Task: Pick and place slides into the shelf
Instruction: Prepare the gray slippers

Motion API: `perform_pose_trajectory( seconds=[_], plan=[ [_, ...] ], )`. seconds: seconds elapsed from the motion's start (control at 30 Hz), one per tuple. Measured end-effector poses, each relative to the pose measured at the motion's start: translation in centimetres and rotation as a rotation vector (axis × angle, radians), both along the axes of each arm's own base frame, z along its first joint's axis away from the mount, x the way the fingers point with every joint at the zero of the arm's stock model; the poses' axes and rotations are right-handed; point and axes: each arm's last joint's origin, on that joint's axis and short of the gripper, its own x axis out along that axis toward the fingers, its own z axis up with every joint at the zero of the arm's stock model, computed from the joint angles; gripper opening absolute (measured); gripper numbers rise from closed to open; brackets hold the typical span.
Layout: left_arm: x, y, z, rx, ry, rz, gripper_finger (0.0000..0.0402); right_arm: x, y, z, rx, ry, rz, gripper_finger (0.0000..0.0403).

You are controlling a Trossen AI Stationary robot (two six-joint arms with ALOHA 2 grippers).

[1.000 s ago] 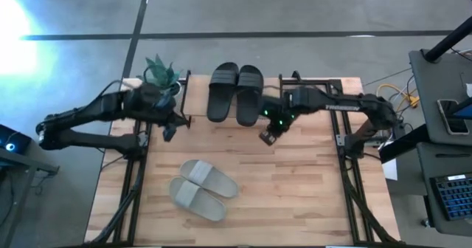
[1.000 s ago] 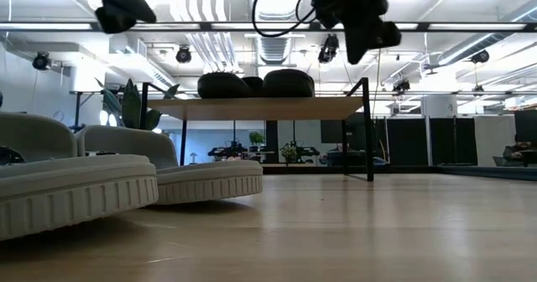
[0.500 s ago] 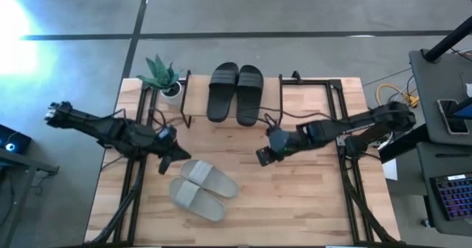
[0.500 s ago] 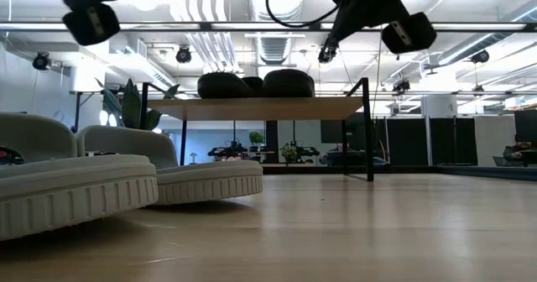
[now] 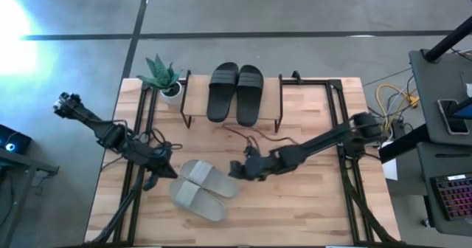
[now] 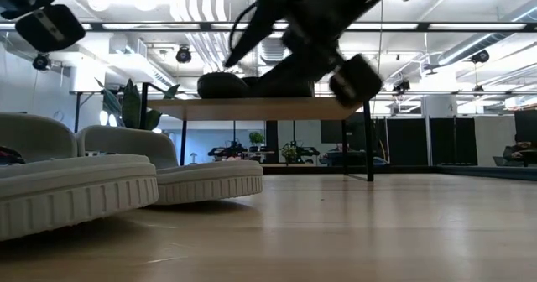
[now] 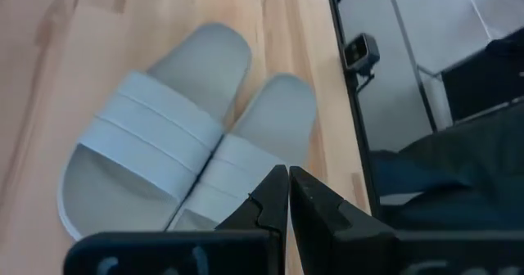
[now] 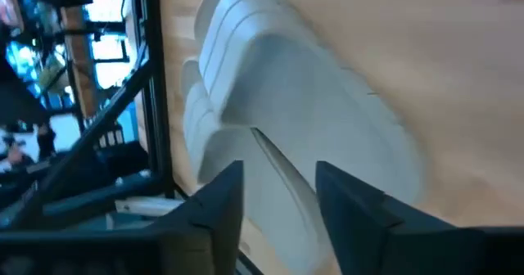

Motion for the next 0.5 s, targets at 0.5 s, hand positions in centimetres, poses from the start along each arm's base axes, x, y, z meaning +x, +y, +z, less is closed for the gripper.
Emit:
perform_pose_trajectory(
  seconds=[0.5],
  plan=[
    [-1.3, -0.3, -0.5, 0.044, 0.018, -0.097, 0.0000, 10.1, 2.7, -3.8, 0.032, -0.053, -0.175, 0.0205]
  ],
)
